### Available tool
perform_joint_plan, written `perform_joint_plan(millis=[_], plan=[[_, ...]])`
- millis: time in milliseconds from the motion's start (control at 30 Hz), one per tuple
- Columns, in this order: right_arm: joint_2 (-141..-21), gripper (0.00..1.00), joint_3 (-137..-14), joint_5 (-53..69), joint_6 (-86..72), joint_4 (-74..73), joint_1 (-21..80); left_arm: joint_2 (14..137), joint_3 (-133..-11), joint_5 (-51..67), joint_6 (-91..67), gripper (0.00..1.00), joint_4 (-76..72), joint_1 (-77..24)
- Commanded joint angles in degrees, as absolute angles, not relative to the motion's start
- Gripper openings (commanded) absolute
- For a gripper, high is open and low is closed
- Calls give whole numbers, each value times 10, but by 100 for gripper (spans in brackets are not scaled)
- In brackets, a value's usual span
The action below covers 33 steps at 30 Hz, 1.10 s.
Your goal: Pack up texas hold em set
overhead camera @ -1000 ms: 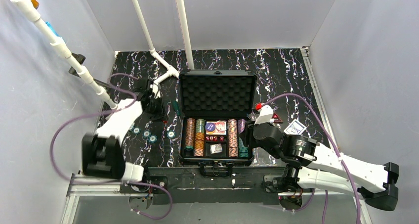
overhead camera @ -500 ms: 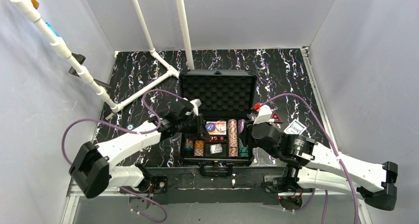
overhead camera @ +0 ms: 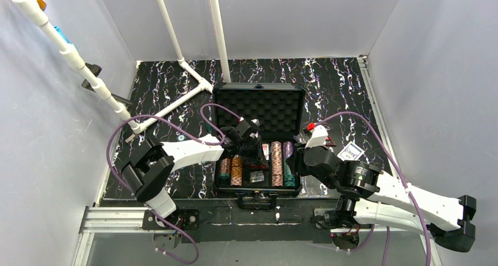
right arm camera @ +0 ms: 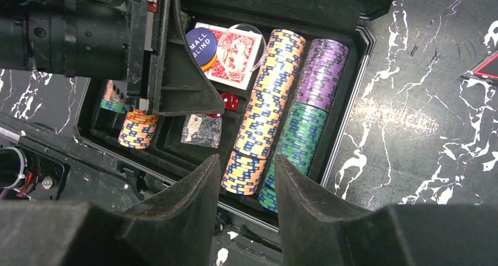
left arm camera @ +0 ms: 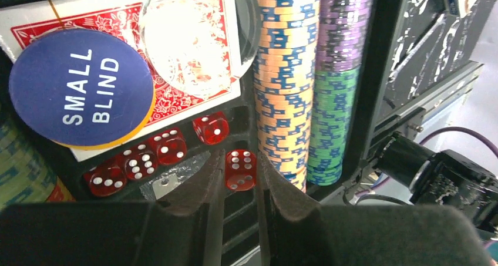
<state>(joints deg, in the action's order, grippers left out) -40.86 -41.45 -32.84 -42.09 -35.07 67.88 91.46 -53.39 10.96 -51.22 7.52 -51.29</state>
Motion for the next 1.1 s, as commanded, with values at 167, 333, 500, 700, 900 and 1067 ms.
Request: perform_joint_plan(millis=[167,333,500,700,900,1067], plan=[[-407,47,-433,-341,-428,-351,677,942,-564,93,-501,0,72,-520],[-406,47,-432,-341,-429,-354,677,948,-564,100,-501,0,66,-520],[-404,47,-430,-341,-430,-353,677,962,-574,107,-500,0,61,-520],[-404,47,-431,-342,-433,-358,677,976,-583,99,-498,0,63,-520],[-398,47,-426,-342,-436,-357,677,988,-584,90,-491,0,76,-520],[-399,47,-425,-341,-438,-357,677,981,-584,66,-479,0,105,-521]])
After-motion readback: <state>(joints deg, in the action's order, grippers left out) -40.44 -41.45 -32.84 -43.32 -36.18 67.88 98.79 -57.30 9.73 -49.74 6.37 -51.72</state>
